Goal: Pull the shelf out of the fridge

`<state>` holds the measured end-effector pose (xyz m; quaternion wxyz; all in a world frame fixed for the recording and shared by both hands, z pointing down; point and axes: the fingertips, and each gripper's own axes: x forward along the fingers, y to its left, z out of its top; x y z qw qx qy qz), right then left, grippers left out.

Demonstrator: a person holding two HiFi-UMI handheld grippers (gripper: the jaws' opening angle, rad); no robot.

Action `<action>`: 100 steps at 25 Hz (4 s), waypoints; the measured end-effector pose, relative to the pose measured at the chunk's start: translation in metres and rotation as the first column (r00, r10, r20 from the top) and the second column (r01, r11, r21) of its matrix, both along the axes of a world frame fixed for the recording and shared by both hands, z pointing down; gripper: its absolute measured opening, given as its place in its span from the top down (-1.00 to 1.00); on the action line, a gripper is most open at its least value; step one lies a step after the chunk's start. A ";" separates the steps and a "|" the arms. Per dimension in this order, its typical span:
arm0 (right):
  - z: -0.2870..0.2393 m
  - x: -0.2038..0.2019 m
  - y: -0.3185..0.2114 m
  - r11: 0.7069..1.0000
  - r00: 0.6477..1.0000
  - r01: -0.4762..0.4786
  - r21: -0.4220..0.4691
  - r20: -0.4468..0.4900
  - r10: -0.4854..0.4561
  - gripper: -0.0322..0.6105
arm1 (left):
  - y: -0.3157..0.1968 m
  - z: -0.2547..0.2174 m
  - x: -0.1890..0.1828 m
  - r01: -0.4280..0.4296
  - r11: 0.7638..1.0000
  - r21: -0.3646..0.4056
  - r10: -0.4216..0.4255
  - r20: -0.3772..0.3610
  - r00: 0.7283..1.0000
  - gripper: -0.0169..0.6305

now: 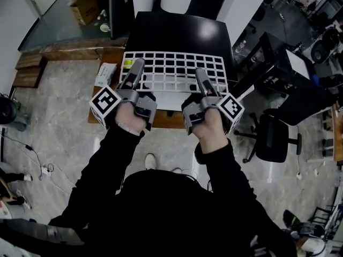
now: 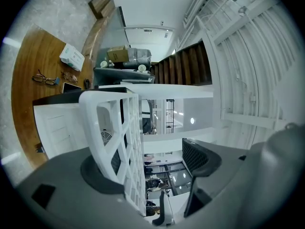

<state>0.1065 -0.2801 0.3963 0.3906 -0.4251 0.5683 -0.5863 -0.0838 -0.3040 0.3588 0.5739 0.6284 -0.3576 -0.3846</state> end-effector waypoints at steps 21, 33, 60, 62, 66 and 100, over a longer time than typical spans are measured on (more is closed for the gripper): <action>0.004 -0.010 0.016 0.992 0.992 -0.110 0.063 0.063 0.106 0.82 | 0.013 -0.005 0.006 -0.042 0.998 0.037 0.041 0.009 0.999 -0.19; 0.005 -0.004 0.017 0.961 0.958 -0.264 0.082 0.134 0.252 0.81 | 0.046 -0.007 0.008 -0.108 0.993 0.051 0.107 0.008 0.994 -0.19; -0.010 0.016 0.021 0.946 0.951 -0.303 0.115 0.104 0.292 -0.21 | 0.059 -0.006 0.026 -0.162 0.983 0.084 0.162 0.008 0.987 -0.19; -0.011 0.016 0.034 0.950 0.963 -0.269 0.156 0.034 0.267 -0.21 | 0.068 -0.007 0.030 -0.181 0.975 0.125 0.176 0.054 0.983 -0.19; -0.015 0.027 0.073 0.939 0.947 -0.183 0.290 -0.206 0.248 -0.07 | 0.100 0.004 0.037 -0.263 0.941 0.211 0.214 0.232 0.949 -0.19; 0.003 -0.011 0.231 0.687 0.440 0.589 0.425 -0.882 0.169 0.88 | 0.253 0.055 0.098 -0.682 0.610 0.402 -0.069 0.885 0.460 0.93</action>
